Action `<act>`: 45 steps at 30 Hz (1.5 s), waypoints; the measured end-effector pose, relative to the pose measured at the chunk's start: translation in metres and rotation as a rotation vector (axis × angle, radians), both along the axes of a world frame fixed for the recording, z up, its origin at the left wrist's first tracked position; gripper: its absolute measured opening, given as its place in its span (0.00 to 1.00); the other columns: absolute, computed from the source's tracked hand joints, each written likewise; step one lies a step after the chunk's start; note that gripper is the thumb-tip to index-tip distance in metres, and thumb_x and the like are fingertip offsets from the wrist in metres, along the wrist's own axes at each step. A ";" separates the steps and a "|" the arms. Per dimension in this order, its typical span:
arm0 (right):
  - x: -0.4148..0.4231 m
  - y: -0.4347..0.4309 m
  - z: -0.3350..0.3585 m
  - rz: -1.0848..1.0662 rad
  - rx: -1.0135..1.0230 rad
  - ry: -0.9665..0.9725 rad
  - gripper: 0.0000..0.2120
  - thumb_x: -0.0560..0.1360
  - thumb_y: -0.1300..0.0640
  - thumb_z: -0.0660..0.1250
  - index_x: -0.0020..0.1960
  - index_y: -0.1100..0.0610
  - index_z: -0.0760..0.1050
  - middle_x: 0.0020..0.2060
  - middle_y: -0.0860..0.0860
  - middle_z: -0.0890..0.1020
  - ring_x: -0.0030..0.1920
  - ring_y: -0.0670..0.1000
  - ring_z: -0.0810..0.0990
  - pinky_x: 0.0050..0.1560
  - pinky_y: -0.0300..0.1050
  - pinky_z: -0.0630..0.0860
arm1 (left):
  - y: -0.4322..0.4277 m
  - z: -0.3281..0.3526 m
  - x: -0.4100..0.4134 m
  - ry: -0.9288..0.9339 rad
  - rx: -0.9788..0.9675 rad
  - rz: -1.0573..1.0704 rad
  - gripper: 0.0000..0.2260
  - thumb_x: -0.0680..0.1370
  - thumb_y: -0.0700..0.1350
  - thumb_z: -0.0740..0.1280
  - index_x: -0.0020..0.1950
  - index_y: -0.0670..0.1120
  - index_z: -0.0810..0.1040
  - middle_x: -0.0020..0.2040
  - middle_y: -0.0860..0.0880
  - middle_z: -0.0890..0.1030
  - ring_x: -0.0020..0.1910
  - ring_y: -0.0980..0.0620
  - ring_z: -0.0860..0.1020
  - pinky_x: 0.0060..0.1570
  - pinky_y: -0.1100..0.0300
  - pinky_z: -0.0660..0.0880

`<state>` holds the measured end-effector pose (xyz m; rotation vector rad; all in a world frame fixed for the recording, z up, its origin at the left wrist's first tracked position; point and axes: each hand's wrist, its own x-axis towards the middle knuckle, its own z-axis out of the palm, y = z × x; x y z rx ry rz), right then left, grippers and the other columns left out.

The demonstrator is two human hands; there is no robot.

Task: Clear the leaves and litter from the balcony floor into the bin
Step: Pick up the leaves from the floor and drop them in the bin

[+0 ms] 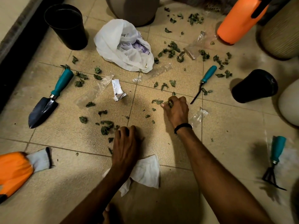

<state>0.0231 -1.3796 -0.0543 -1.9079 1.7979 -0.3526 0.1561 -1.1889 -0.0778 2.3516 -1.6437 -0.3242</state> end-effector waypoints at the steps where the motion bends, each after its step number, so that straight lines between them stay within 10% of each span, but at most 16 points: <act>1: 0.002 -0.001 -0.001 -0.004 -0.034 -0.003 0.12 0.76 0.53 0.71 0.56 0.58 0.78 0.55 0.57 0.74 0.54 0.56 0.76 0.50 0.39 0.69 | 0.003 0.000 -0.001 0.033 -0.013 -0.012 0.15 0.77 0.43 0.71 0.60 0.43 0.73 0.52 0.43 0.71 0.49 0.46 0.67 0.44 0.53 0.73; 7: 0.011 -0.013 0.003 -0.112 -0.036 -0.171 0.03 0.74 0.64 0.66 0.46 0.59 0.78 0.43 0.50 0.82 0.44 0.49 0.78 0.43 0.41 0.73 | -0.012 -0.009 0.004 0.154 0.017 -0.041 0.14 0.72 0.33 0.69 0.55 0.43 0.72 0.49 0.42 0.72 0.47 0.42 0.71 0.44 0.56 0.62; 14: -0.001 -0.040 -0.002 -0.168 0.003 -0.098 0.10 0.80 0.64 0.60 0.58 0.60 0.77 0.59 0.57 0.74 0.54 0.50 0.73 0.50 0.32 0.66 | -0.076 0.024 0.007 0.466 -0.119 0.113 0.11 0.76 0.42 0.58 0.54 0.39 0.75 0.46 0.40 0.80 0.46 0.40 0.77 0.41 0.54 0.65; 21: 0.004 -0.032 -0.018 -0.051 -0.085 -0.005 0.09 0.77 0.67 0.61 0.54 0.58 0.74 0.53 0.54 0.74 0.53 0.54 0.74 0.51 0.41 0.70 | -0.132 0.017 -0.010 0.229 -0.208 -0.026 0.07 0.79 0.33 0.56 0.49 0.39 0.73 0.40 0.41 0.74 0.36 0.43 0.71 0.38 0.49 0.67; 26: -0.004 -0.048 -0.010 -0.231 -0.024 -0.210 0.11 0.77 0.67 0.62 0.52 0.55 0.78 0.48 0.51 0.82 0.51 0.51 0.80 0.46 0.35 0.69 | -0.149 -0.009 -0.012 0.049 -0.128 -0.143 0.20 0.83 0.57 0.55 0.57 0.40 0.74 0.49 0.41 0.75 0.44 0.43 0.72 0.43 0.47 0.72; 31: 0.003 -0.083 -0.004 -0.167 -0.022 -0.146 0.15 0.82 0.60 0.57 0.66 0.53 0.76 0.61 0.57 0.76 0.60 0.55 0.74 0.51 0.32 0.63 | -0.148 -0.017 -0.008 0.145 -0.137 -0.234 0.07 0.84 0.44 0.56 0.55 0.45 0.72 0.51 0.45 0.74 0.48 0.45 0.71 0.50 0.50 0.67; 37: 0.035 -0.092 -0.015 0.097 0.021 0.092 0.27 0.79 0.35 0.56 0.65 0.55 0.73 0.62 0.60 0.69 0.62 0.60 0.64 0.62 0.52 0.63 | -0.145 -0.017 -0.009 0.233 -0.260 -0.148 0.08 0.83 0.43 0.54 0.48 0.44 0.70 0.43 0.45 0.72 0.41 0.47 0.68 0.48 0.48 0.69; 45: 0.029 -0.081 -0.015 0.047 -0.062 -0.098 0.03 0.78 0.60 0.65 0.47 0.59 0.71 0.46 0.55 0.75 0.47 0.56 0.74 0.41 0.42 0.63 | -0.146 -0.016 -0.009 0.186 -0.349 -0.088 0.11 0.82 0.46 0.57 0.43 0.43 0.72 0.36 0.44 0.73 0.37 0.43 0.73 0.43 0.48 0.70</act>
